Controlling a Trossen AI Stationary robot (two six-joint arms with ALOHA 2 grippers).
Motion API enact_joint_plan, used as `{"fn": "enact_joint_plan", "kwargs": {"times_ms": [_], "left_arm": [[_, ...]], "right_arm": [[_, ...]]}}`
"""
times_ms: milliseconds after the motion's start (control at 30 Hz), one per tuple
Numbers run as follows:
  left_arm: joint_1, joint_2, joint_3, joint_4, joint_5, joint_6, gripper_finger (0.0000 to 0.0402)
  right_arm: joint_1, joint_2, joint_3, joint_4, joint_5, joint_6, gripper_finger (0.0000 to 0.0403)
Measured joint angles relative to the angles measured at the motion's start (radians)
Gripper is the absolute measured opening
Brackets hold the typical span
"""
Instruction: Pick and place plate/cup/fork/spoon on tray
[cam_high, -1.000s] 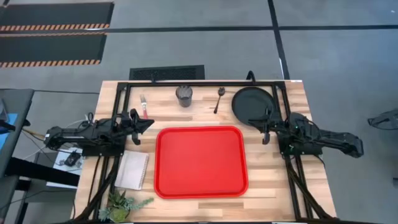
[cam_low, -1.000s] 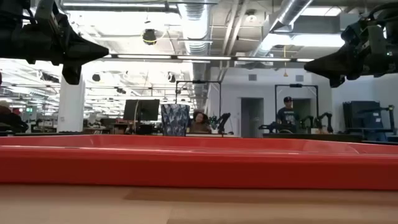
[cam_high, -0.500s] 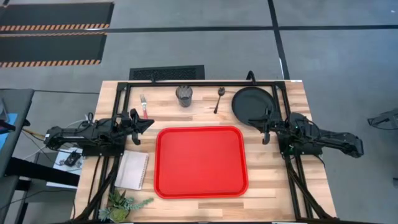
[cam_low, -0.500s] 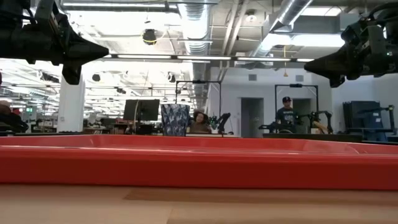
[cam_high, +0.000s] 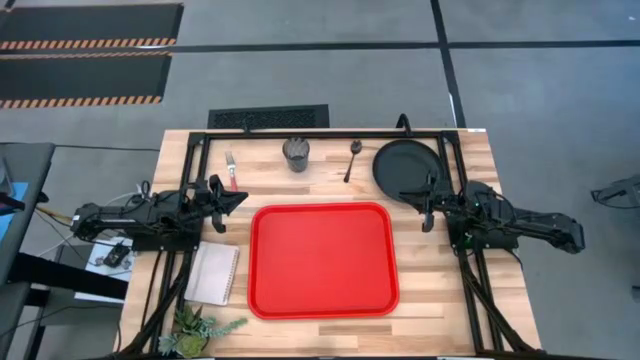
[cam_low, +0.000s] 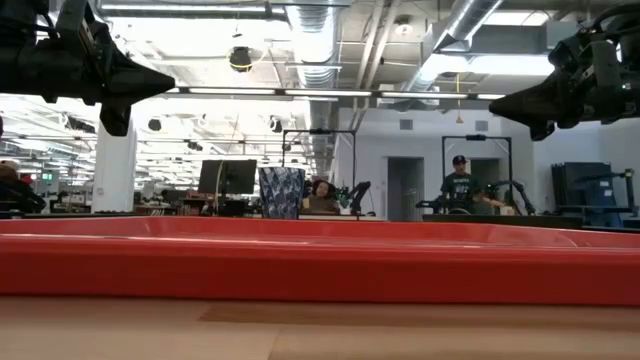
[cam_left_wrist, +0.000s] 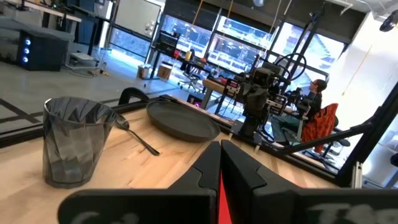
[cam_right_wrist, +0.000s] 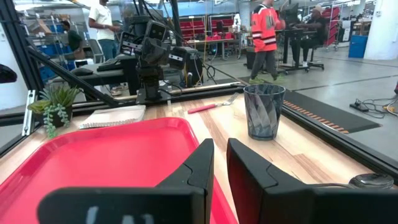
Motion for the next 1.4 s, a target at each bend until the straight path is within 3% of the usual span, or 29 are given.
{"fn": "enact_joint_plan", "kwargs": {"times_ms": [400, 600, 767, 900, 1033, 1400], "left_arm": [[0.0, 0.0, 0.0, 0.0, 0.0, 0.0, 0.0], [0.0, 0.0, 0.001, 0.011, -0.008, -0.018, 0.0], [0.0, 0.0, 0.005, -0.001, -0.026, -0.174, 0.0], [0.0, 0.0, 0.005, -0.011, -0.033, -0.185, 0.0], [0.0, 0.0, 0.005, -0.003, -0.036, -0.207, 0.0], [0.0, 0.0, 0.006, 0.035, -0.17, -0.225, 0.0]], "right_arm": [[0.0, 0.0, 0.0, 0.0, 0.0, 0.0, 0.0072], [-0.01, 0.0, 0.0, 0.003, 0.034, -0.179, 0.0072], [0.002, 0.0, 0.0, 0.004, 0.028, -0.007, 0.0072], [-0.001, 0.0, 0.0, 0.004, 0.028, 0.097, 0.0072], [-0.001, 0.0, 0.0, 0.03, 0.025, 0.107, 0.0072], [0.002, 0.0, 0.0, 0.079, 0.025, 0.107, 0.0072]]}}
